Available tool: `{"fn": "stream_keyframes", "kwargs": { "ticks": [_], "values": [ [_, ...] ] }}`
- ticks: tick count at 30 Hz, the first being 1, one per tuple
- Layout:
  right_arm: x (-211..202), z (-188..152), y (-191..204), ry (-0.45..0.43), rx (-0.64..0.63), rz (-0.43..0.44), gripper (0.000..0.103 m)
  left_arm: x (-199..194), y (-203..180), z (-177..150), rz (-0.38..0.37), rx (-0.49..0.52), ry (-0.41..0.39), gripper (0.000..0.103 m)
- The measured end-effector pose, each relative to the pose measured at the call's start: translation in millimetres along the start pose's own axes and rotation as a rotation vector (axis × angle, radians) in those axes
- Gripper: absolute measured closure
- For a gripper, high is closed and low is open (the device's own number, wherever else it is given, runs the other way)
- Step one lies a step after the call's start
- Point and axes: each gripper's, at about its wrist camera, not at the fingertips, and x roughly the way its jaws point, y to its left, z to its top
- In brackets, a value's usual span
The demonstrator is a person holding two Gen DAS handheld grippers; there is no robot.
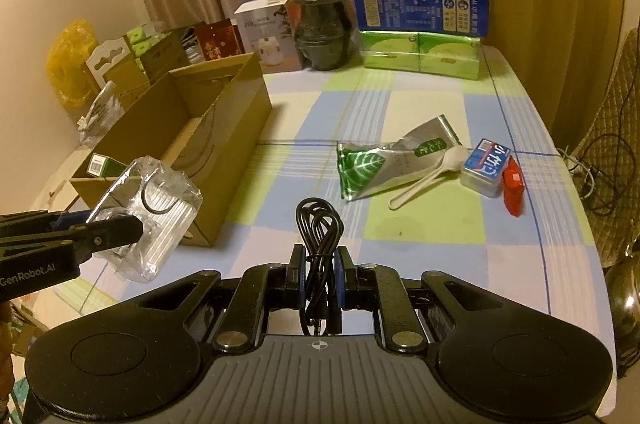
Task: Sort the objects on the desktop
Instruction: 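Lift the tray and cable and carry both toward the cardboard box, then lower the tray and cable into the cardboard box and open both tools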
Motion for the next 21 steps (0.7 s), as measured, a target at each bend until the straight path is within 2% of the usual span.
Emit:
{"fn": "stream_keyframes", "kwargs": {
  "ticks": [14,21],
  "values": [
    [10.6,9.7,20.2,0.005,-0.044,0.025,0.092,-9.0,22.1,3.1,0.032,-0.022,-0.011,0.077],
    [18.2,30.5,43.7,-0.02,-0.075,0.071,0.092,-15.4,40.8,11.9,0.055,-0.031,-0.031,0.077]
  ]
}}
